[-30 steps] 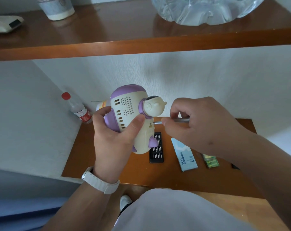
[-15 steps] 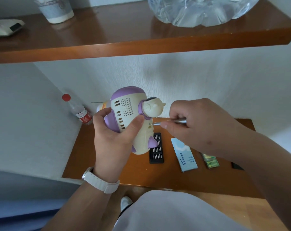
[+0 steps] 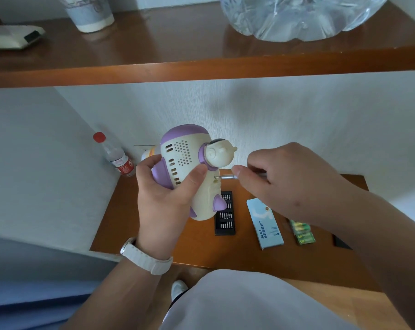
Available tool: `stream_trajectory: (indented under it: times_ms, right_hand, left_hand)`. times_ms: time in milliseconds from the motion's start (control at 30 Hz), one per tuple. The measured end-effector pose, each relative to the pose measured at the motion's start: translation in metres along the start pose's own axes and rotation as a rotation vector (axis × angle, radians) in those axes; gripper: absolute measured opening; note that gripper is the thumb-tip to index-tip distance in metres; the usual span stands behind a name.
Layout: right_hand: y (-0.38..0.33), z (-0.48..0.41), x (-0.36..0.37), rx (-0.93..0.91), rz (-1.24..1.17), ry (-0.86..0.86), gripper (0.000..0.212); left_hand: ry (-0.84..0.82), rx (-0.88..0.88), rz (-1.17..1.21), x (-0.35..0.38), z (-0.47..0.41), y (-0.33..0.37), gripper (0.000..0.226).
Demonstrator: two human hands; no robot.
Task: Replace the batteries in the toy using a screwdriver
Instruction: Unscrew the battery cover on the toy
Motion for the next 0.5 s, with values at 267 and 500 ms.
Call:
stream_trajectory:
  times_ms: [267,500]
  right_hand:
    - [-0.0001,-0.0027,0.0006,-0.017,-0.04,-0.024,0.032]
    - [-0.0014,-0.0038,0.0045,-0.006,-0.041,-0.032,0.013]
  left_hand:
    - [-0.009,-0.007,-0.01,0.0017,-0.0018,-0.0044,0.068]
    - [-0.032,0.0,-0.013,0.0028,-0.0071,-0.0089,0.064]
Point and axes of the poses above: each hand's wrist, its own z-axis away from the middle knuckle, its own x-axis out of the palm, y = z × x, the point moved 5 cm from there along -z, towards the middle knuckle, and after that the axes turned 7 degrees about z, right-handed, at the moved point
